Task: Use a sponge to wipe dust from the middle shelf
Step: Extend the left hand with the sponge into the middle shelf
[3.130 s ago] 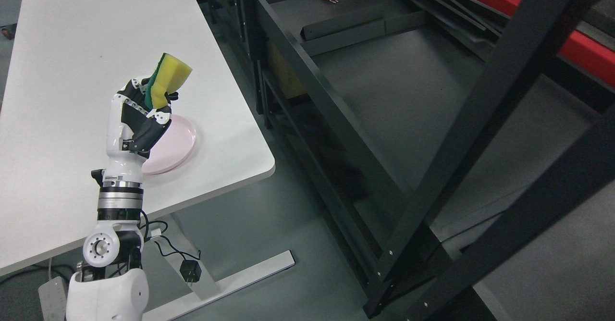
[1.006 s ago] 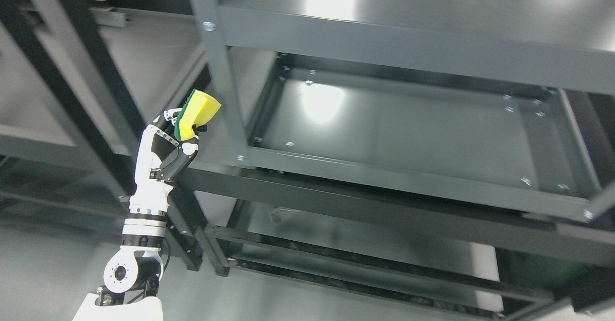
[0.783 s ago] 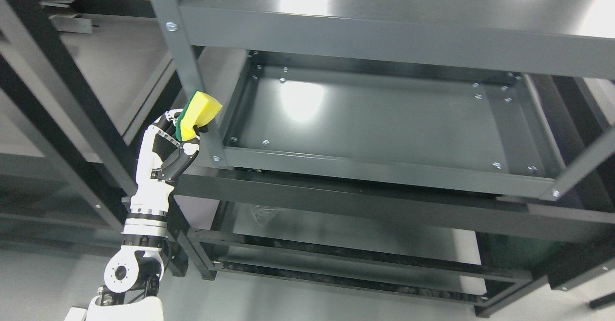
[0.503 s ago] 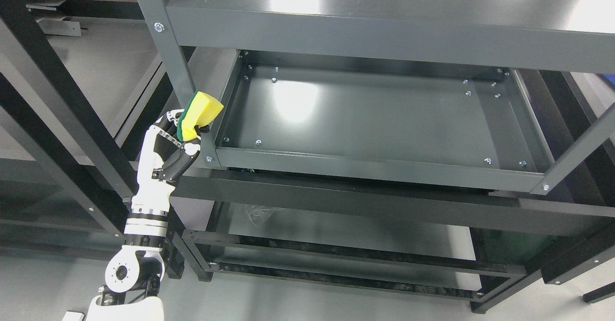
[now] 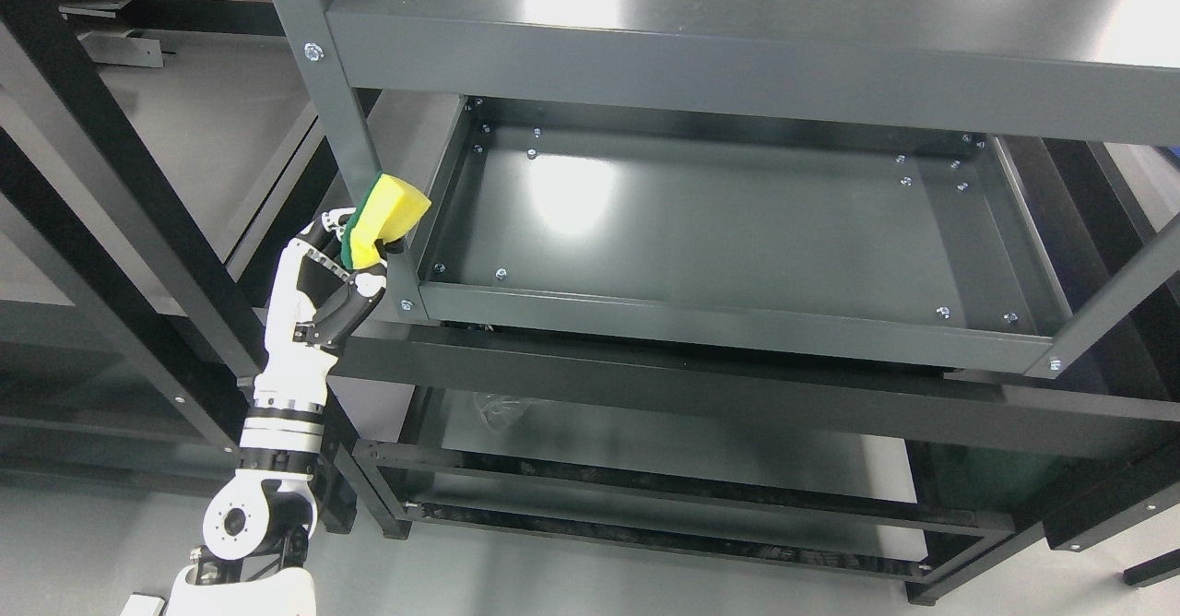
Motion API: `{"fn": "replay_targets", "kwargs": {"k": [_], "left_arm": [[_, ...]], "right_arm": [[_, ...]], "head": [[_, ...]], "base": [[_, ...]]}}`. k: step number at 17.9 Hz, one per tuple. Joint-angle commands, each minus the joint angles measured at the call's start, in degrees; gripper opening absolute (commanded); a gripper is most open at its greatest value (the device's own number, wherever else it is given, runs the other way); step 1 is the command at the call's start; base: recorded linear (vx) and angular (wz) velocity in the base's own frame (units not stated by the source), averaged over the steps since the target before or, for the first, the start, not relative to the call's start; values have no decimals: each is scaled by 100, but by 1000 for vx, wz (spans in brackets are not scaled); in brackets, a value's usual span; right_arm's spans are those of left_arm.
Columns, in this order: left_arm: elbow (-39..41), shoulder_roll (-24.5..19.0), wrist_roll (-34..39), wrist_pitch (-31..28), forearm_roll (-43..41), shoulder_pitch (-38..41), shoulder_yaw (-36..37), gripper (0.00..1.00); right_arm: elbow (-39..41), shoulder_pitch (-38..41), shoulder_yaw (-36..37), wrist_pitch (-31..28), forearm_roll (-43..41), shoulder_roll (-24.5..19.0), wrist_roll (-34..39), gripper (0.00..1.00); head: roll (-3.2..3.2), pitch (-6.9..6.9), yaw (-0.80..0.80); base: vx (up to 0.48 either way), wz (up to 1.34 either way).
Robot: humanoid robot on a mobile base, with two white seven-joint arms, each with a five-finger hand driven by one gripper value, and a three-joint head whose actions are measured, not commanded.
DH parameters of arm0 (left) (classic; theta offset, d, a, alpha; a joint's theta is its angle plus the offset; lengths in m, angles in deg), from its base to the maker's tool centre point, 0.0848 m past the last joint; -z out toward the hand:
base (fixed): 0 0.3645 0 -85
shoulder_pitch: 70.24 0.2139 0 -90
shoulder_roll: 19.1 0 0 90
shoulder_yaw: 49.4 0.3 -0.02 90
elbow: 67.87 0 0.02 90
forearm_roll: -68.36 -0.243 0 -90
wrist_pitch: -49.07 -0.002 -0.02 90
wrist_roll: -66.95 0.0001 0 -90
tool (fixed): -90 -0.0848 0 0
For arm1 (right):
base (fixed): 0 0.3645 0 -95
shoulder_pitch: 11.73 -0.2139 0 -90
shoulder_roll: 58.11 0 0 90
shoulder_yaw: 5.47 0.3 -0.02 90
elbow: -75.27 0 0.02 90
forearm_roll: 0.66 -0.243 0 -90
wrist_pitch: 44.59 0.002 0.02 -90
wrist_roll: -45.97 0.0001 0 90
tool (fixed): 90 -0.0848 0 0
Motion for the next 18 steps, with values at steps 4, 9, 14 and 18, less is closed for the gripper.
{"fn": "replay_targets", "kwargs": {"k": [4, 9, 14, 18], "left_arm": [[363, -100, -628, 51, -26, 142, 1061, 0], [496, -790, -1097, 718, -613, -655, 2582, 0], [295, -546, -1527, 666, -1580, -2588, 4198, 0], [-328, -100, -2071, 684, -2310, -3477, 5044, 0]], "right_arm": [[100, 0, 0, -3, 0, 100, -1, 100], [100, 0, 0, -3, 0, 100, -1, 100], [100, 0, 0, -3, 0, 100, -1, 100], [100, 0, 0, -3, 0, 100, -1, 100]], "head": [[0, 0, 0], [0, 0, 0], [0, 0, 0], [0, 0, 0]], "base": [[0, 0], [0, 0], [0, 0], [0, 0]]}}
